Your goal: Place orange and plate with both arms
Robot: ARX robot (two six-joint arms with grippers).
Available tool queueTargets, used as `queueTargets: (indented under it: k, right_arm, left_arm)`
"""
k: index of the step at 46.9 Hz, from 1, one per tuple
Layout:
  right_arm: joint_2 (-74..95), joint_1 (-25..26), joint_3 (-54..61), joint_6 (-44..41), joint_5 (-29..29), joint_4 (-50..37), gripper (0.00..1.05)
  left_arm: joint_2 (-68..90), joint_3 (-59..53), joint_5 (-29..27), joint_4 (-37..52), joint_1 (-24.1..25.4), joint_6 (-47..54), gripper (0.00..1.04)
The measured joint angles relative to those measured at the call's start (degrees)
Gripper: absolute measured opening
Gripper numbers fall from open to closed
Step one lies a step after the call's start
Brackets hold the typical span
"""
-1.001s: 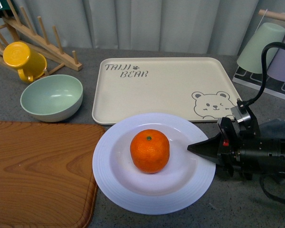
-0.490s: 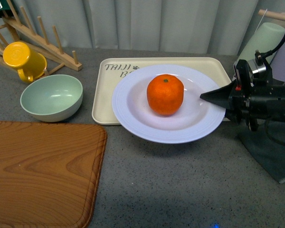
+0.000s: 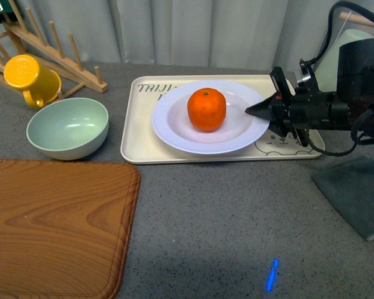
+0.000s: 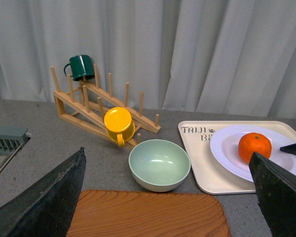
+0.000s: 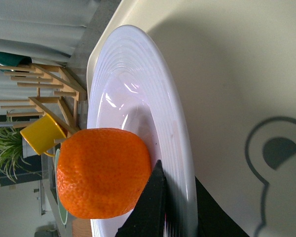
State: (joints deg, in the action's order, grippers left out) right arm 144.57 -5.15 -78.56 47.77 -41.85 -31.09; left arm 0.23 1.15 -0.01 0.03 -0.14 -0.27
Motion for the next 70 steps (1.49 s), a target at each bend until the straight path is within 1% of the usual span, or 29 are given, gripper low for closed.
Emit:
queueTargets:
  k: [8,10,15,19,20,26,28,29,31,33,34,35,38,40,42,44,47,51,53,57,62,65,70]
  right_arm:
    - [0.9,-0.8,-4.9,-1.4,1.6,5.2,0.04]
    - [1.0,-0.8,-5.2,-1.6,1.8,5.7,0.11]
    - [0.9,-0.5,-5.0,-2.1,1.7,5.8,0.34]
    - [0.6,-0.2,-3.9,-2.4,1.6,5.1,0.48]
    - [0.5,-0.1,-3.7,-2.5,1.6,5.1,0.50]
    - [-2.7,0.6,-0.9,-4.2,2.2,5.1,0.76]
    - [-4.7,0.7,0.1,-6.3,3.4,6.1,0.85]
    - [-6.1,0.7,0.6,-8.2,5.0,7.2,0.90]
    - [-9.0,0.3,2.2,-12.2,9.5,8.9,0.98]
    - [-11.6,-0.2,4.3,-17.6,15.1,8.9,0.96]
    - [-12.3,-0.3,4.9,-18.3,16.4,8.7,0.96]
    - [-13.7,-0.7,6.2,-21.2,18.5,8.0,0.95]
    - [-19.0,-2.1,11.8,-32.5,28.3,3.7,0.96]
    - [-23.2,-3.0,16.3,-39.6,33.2,-0.2,0.96]
    - [-27.4,-3.6,21.0,-46.1,36.9,-4.3,0.96]
    - [-31.4,-3.8,25.6,-50.9,39.0,-7.8,0.96]
    - [-35.2,-3.6,30.3,-54.1,40.7,-10.9,0.96]
    - [-39.4,-2.8,35.7,-56.3,41.9,-13.3,0.96]
    - [-43.5,-1.5,41.2,-57.5,43.0,-14.6,0.96]
    - [-51.2,1.2,49.8,-57.4,44.1,-14.4,0.96]
    - [-61.2,2.8,58.5,-57.4,44.6,-14.1,0.96]
    - [-68.3,3.3,62.9,-57.0,44.4,-11.2,0.96]
    - [-76.6,4.4,67.1,-56.5,44.2,-7.8,0.96]
  left_arm:
    - [0.0,0.0,0.0,0.0,0.0,0.0,0.98]
    - [0.0,0.0,0.0,0.0,0.0,0.0,0.98]
    - [0.0,0.0,0.0,0.0,0.0,0.0,0.98]
    - [0.0,0.0,0.0,0.0,0.0,0.0,0.98]
    - [0.0,0.0,0.0,0.0,0.0,0.0,0.98]
    - [0.0,0.0,0.0,0.0,0.0,0.0,0.98]
    - [0.0,0.0,0.0,0.0,0.0,0.0,0.98]
    - [0.0,0.0,0.0,0.0,0.0,0.0,0.98]
    - [0.0,0.0,0.0,0.0,0.0,0.0,0.98]
    - [0.0,0.0,0.0,0.0,0.0,0.0,0.98]
    - [0.0,0.0,0.0,0.0,0.0,0.0,0.98]
    - [0.0,0.0,0.0,0.0,0.0,0.0,0.98]
    - [0.0,0.0,0.0,0.0,0.0,0.0,0.98]
    - [0.0,0.0,0.0,0.0,0.0,0.0,0.98]
    - [0.0,0.0,0.0,0.0,0.0,0.0,0.98]
    - [0.0,0.0,0.0,0.0,0.0,0.0,0.98]
    - [0.0,0.0,0.0,0.0,0.0,0.0,0.98]
    - [0.0,0.0,0.0,0.0,0.0,0.0,0.98]
    - [0.0,0.0,0.0,0.0,0.0,0.0,0.98]
    - [0.0,0.0,0.0,0.0,0.0,0.0,0.98]
    - [0.0,0.0,0.0,0.0,0.0,0.0,0.98]
    - [0.0,0.0,0.0,0.0,0.0,0.0,0.98]
    - [0.0,0.0,0.0,0.0,0.0,0.0,0.98]
